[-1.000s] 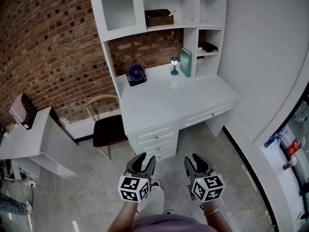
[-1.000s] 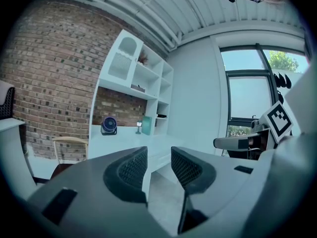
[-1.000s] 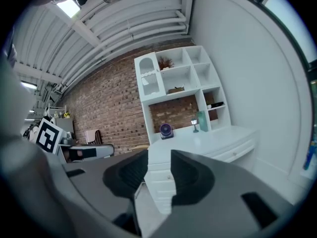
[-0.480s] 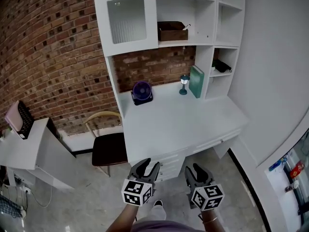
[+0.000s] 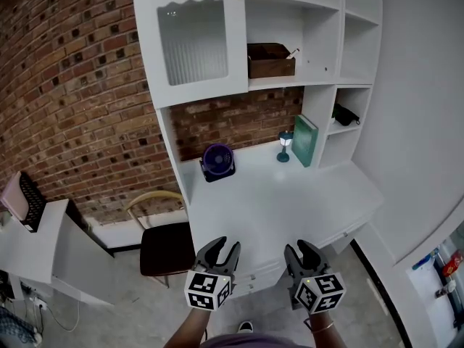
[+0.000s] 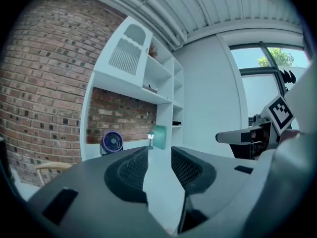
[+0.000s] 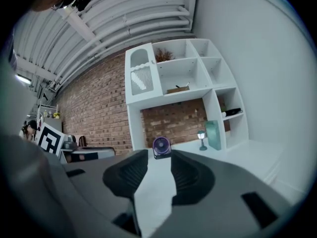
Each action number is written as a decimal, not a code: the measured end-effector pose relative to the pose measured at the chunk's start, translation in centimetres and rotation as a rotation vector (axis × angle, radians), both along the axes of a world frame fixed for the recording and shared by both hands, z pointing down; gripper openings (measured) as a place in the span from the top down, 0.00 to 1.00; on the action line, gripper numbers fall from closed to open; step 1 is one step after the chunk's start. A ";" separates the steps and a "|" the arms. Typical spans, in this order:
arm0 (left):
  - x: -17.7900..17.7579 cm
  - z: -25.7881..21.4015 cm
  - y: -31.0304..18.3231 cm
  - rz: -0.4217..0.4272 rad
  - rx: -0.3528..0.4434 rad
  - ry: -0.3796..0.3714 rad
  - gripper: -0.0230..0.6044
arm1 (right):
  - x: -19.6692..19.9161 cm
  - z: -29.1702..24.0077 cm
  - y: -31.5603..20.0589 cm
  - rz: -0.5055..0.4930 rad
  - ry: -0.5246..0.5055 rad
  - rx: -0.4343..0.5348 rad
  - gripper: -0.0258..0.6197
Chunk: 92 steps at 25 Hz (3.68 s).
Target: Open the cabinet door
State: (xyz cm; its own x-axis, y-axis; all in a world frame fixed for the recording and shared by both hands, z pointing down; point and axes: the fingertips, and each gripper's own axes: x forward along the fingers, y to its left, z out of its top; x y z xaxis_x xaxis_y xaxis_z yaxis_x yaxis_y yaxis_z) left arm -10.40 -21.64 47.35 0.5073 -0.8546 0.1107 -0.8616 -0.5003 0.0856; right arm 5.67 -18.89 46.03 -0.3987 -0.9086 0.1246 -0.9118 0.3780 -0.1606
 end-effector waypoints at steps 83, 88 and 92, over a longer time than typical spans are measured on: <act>4.1 -56.3 -33.7 -0.571 0.839 -0.543 0.74 | -9.4 -38.1 -36.9 -0.524 0.087 0.704 0.72; 4.2 -56.8 -34.6 -0.593 0.823 -0.591 0.75 | -9.5 -38.4 -36.6 -0.527 0.082 0.711 0.72; 4.5 -56.9 -34.9 -0.596 0.823 -0.592 0.80 | -9.5 -38.2 -36.6 -0.529 0.080 0.702 0.71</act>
